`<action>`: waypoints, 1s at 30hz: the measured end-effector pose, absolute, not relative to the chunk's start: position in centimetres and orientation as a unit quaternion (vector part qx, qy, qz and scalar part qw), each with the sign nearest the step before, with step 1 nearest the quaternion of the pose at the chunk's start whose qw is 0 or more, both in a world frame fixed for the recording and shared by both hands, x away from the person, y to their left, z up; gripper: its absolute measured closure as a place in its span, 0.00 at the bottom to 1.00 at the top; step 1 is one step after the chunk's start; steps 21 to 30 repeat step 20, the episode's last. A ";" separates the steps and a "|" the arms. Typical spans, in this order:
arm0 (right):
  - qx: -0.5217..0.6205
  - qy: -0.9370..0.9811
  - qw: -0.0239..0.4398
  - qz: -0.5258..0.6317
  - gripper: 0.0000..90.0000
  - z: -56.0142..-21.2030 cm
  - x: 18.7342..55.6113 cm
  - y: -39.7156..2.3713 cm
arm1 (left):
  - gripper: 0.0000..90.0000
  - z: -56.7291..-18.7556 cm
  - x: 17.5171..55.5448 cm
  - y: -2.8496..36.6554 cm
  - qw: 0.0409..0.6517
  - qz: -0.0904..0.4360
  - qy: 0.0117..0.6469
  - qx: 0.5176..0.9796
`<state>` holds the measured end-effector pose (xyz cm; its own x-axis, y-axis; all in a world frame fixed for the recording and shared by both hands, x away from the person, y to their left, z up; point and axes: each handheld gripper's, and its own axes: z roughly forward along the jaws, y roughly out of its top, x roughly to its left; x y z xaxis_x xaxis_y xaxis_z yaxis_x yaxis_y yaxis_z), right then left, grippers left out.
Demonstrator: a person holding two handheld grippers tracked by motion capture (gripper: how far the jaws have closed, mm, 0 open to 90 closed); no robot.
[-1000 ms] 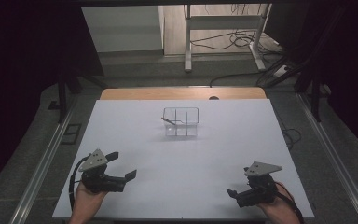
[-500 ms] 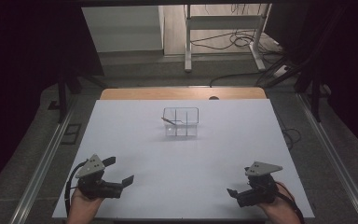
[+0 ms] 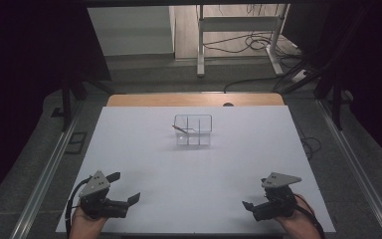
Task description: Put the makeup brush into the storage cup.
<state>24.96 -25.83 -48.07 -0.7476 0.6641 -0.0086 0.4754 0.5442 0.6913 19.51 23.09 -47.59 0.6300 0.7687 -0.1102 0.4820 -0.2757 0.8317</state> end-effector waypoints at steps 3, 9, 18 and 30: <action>0.328 0.869 0.136 0.346 0.00 -48.1 24.9 -25.8 | 0.03 -47.6 19.3 23.0 0.447 0.161 0.398 0.785; 0.328 0.869 0.136 0.345 0.00 -48.1 24.9 -25.8 | 0.03 -47.9 18.8 22.8 0.439 0.161 0.396 0.790; 0.325 0.871 0.137 0.342 0.00 -48.1 24.9 -25.7 | 0.03 -48.7 18.6 23.0 0.419 0.144 0.406 0.799; 0.325 0.871 0.137 0.342 0.00 -48.1 24.9 -25.7 | 0.03 -48.7 18.7 23.0 0.420 0.146 0.407 0.798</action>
